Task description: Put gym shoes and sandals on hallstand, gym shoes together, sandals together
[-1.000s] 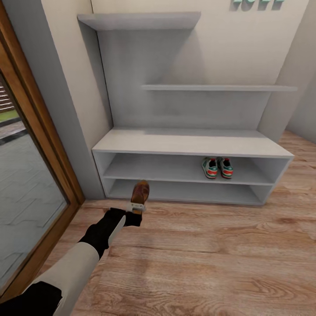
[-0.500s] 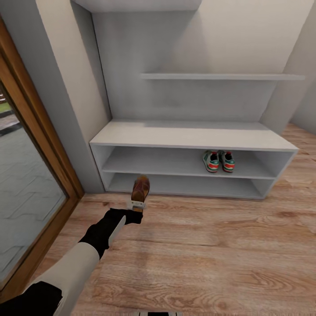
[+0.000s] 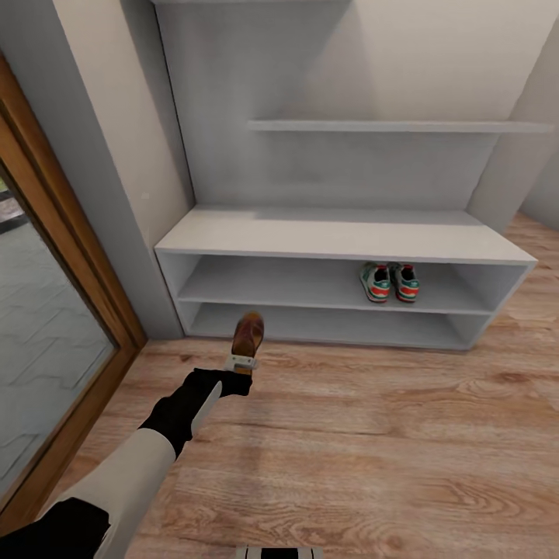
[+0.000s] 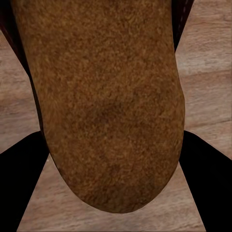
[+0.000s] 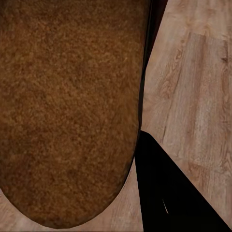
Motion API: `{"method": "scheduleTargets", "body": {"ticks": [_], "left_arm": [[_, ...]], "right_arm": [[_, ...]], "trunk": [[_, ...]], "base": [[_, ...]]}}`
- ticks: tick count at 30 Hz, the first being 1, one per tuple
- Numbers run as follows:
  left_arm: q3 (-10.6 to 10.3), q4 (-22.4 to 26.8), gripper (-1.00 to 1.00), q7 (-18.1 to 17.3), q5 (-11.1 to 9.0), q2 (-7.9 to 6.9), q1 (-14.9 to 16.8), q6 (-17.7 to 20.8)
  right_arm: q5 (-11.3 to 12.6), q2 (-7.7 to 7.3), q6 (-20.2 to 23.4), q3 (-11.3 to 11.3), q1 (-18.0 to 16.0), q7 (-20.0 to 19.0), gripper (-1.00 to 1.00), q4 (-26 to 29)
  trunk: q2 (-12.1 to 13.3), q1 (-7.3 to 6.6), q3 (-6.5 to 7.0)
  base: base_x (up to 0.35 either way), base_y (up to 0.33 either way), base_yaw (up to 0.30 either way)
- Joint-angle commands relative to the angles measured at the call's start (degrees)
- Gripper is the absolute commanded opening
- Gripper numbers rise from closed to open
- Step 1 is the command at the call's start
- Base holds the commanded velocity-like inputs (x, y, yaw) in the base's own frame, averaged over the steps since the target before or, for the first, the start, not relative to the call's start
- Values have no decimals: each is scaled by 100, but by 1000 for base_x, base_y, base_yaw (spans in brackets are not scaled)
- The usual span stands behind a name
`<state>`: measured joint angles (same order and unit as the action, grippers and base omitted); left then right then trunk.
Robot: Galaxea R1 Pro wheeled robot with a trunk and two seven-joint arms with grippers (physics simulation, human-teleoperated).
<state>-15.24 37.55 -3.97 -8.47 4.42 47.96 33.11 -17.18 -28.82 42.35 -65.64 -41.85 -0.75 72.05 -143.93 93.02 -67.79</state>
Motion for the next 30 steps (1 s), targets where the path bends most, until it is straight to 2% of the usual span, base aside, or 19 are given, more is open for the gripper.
{"method": "scheduleTargets", "body": {"ticks": [1,3,5,7,8,9,11,12,13,18,30], "left_arm": [[-10,6,-100,19,-58,-6,3,29],[-6,5,-100,19,-58,-11,3,29],[-6,6,-100,20,-58,-11,3,29],[-5,6,-100,20,-58,-11,3,29],[-5,6,-100,20,-58,-12,3,29],[-5,6,-100,20,-58,-12,3,29],[-5,6,-100,20,-58,-12,3,29],[-5,4,-100,20,-58,-12,3,32],[-5,1,-100,20,-58,-12,3,36],[-5,-2,-100,20,-58,-12,3,38],[-17,-3,-100,20,-58,-9,3,38]], "right_arm": [[4,-2,27,-5,-4,19,-100,4],[1,-23,27,-16,-7,44,-100,10],[-2,-31,27,-132,-7,52,-100,11],[-10,-37,27,-486,-7,55,-100,11],[-30,-77,28,-853,-7,50,-100,11],[-84,-136,28,-1082,-7,41,-100,11],[-354,-261,32,-1399,-6,26,-100,11],[-663,-310,34,-1519,-7,15,-100,11],[-1114,-348,36,-1612,-5,7,-100,10],[-1277,-360,34,-1641,-6,5,-100,11],[-1296,-361,35,-1645,-6,4,-100,11]], "trunk": [[-2,2,-5],[-2,2,-5],[-2,2,-5],[-2,2,-5],[-2,2,-5],[-2,2,-5],[-2,2,-5],[-2,2,-5],[-2,2,-5],[-2,2,-5],[-2,2,-5]], "base": [[286,0,0],[102,0,0],[42,0,0],[17,0,0],[7,0,0],[4,0,0],[2,0,0],[12,0,0],[225,0,0],[304,0,0],[338,-2,0]]}}
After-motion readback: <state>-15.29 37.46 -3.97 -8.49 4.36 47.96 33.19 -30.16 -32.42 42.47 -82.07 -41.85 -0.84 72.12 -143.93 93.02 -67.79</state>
